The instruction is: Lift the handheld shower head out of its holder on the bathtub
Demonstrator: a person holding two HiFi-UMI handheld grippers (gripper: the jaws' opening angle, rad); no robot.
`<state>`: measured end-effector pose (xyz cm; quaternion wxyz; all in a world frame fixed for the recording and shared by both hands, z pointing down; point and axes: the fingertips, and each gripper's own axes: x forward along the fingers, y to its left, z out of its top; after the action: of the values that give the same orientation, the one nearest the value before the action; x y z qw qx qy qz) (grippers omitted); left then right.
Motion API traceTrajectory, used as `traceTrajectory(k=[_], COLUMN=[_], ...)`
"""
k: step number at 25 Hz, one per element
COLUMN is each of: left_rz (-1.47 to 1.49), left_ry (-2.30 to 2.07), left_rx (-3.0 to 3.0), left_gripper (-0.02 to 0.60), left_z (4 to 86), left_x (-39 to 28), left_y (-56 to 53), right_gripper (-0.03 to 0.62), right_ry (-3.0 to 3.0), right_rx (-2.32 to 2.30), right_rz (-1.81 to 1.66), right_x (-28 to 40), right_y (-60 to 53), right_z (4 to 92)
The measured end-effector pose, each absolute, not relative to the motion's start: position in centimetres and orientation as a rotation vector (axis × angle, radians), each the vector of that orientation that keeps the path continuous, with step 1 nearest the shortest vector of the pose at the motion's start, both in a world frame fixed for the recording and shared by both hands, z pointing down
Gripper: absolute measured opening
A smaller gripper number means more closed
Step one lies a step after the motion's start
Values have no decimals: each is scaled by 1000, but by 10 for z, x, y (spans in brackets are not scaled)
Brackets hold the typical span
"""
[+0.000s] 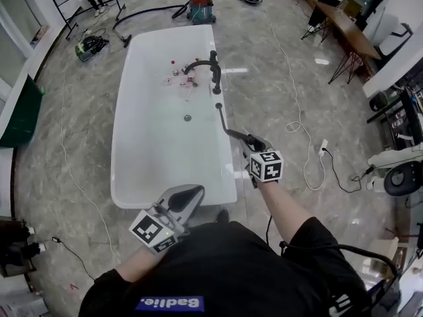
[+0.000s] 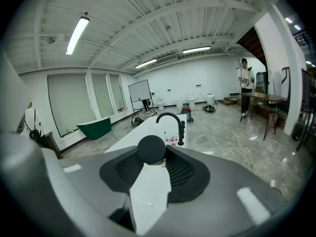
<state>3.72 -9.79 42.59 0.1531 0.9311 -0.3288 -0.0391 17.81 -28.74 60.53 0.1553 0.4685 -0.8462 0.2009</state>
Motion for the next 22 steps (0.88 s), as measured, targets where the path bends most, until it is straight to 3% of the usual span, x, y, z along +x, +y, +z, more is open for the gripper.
traceTrajectory(k=[22], left_rz=[-202], left_ry=[-725], left_rx=[2734], left_gripper=[-6], left_z=[406], left_x=[-44], left_y=[-65], right_gripper=[132], right_ry=[-2397], right_rx=[1390], right_rz=[571], right_x=[89], right_y=[-164], right_z=[553])
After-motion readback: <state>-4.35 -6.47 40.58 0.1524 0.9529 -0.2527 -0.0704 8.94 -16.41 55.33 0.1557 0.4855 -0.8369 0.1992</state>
